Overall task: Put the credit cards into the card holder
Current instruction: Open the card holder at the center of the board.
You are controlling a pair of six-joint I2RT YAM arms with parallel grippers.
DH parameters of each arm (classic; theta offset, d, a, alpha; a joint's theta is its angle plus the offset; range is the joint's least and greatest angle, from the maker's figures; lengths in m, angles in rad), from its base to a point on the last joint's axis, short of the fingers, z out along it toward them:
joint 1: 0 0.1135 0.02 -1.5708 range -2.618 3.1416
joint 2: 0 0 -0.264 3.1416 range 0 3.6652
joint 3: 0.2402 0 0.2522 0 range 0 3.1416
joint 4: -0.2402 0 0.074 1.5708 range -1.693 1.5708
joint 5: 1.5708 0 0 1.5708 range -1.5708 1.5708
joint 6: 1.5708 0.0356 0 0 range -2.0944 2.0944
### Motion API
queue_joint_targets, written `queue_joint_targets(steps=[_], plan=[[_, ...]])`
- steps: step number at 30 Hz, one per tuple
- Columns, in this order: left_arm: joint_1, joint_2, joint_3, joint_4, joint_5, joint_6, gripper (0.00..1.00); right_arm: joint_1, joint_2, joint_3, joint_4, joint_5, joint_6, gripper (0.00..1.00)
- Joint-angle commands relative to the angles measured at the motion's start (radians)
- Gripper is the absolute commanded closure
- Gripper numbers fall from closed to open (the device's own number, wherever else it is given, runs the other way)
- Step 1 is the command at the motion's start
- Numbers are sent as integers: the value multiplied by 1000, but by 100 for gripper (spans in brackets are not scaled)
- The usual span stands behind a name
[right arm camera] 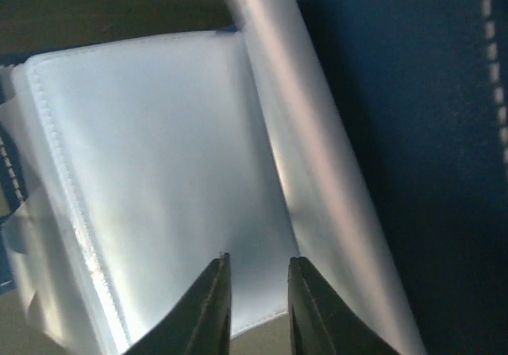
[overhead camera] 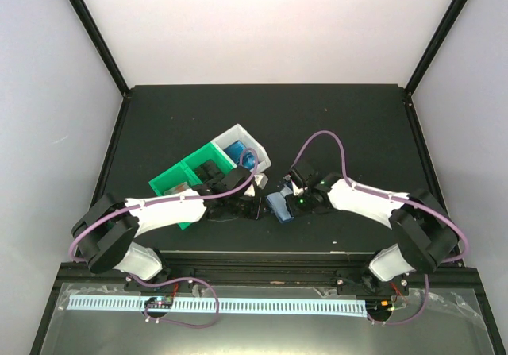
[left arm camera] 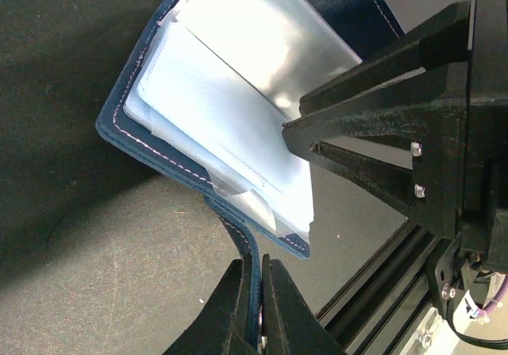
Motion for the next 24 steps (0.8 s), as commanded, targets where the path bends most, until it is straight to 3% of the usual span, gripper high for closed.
queue_joint_targets(steps=[1, 6, 12, 15, 24], plan=[[3, 13, 21, -3, -14, -1, 98, 6, 22, 24, 8, 86, 0, 73], [3, 11, 19, 7, -28, -17, 91, 14, 33, 49, -10, 98, -16, 55], [3, -14, 24, -43, -126, -39, 62, 20, 98, 107, -77, 113, -31, 47], [3, -47, 16, -74, -195, -48, 53, 28, 124, 126, -101, 130, -36, 45], [3, -204, -56, -44, -217, -58, 49, 60, 185, 164, -175, 232, -24, 42]])
